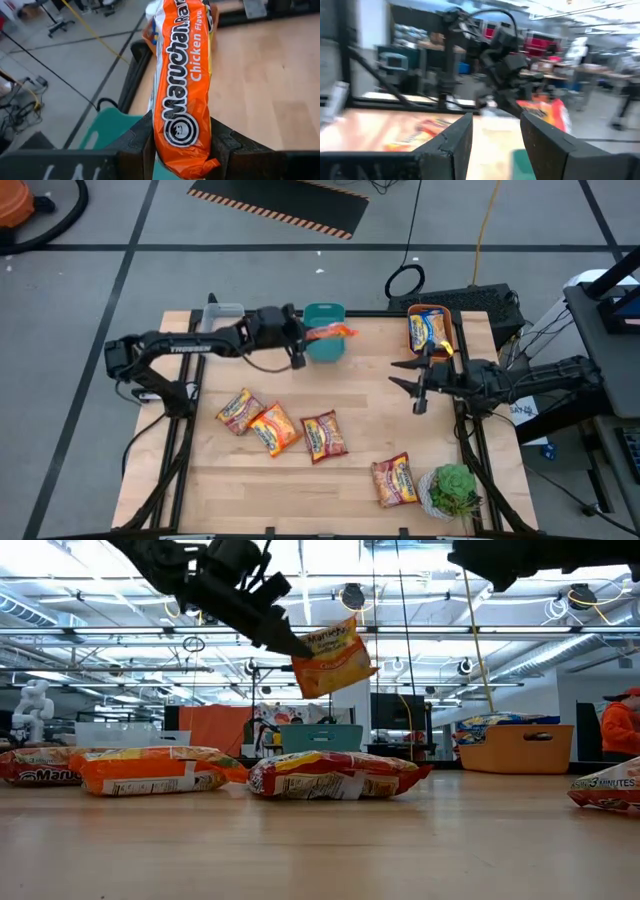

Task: Sort Maruchan noodles
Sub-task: Put the top orange noodle pack into the blue bin

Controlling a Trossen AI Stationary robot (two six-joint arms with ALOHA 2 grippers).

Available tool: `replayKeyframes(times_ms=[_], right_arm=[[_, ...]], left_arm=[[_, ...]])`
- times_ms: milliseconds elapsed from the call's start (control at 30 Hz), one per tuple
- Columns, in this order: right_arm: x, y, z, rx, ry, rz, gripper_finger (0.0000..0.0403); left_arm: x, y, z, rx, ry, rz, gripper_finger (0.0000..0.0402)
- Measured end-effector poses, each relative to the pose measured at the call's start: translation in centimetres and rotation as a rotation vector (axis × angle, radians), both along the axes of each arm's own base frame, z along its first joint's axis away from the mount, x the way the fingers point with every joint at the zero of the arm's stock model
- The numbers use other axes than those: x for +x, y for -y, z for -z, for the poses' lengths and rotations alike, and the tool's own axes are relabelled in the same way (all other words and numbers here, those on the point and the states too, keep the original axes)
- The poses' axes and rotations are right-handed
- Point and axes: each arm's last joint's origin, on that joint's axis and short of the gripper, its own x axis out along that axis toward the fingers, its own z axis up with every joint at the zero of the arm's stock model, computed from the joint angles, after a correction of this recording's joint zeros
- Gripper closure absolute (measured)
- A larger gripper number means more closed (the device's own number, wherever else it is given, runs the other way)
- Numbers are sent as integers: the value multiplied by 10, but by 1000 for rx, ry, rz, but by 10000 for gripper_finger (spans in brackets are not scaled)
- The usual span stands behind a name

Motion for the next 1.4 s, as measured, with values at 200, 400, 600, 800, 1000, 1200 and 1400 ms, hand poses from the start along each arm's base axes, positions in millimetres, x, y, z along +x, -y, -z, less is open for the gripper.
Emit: replayKeyframes(times_ms=[200, 400, 600, 800, 1000, 1200, 1400], right_arm=[[-2, 4, -2, -109, -17, 147, 243], [-5, 5, -9, -190, 23, 185, 243], [-11, 6, -15, -230, 62, 197, 243], [-21, 7, -23, -217, 141, 207, 243], [-28, 8, -25, -200, 158, 203, 243], [-30, 8, -25, -202, 156, 201, 243], [-30, 8, -25, -202, 156, 198, 243]], left_arm=[[-13, -30, -5, -29, 70, 9, 282], [-23, -49, -8, -49, 112, -21, 282], [-29, -59, -10, -26, 125, -48, 282], [-29, -61, -15, -26, 184, -36, 282], [-29, -64, -26, 3, 267, -44, 282], [-28, -73, -49, -24, 292, -74, 282], [-25, -75, -72, 2, 244, -58, 282]])
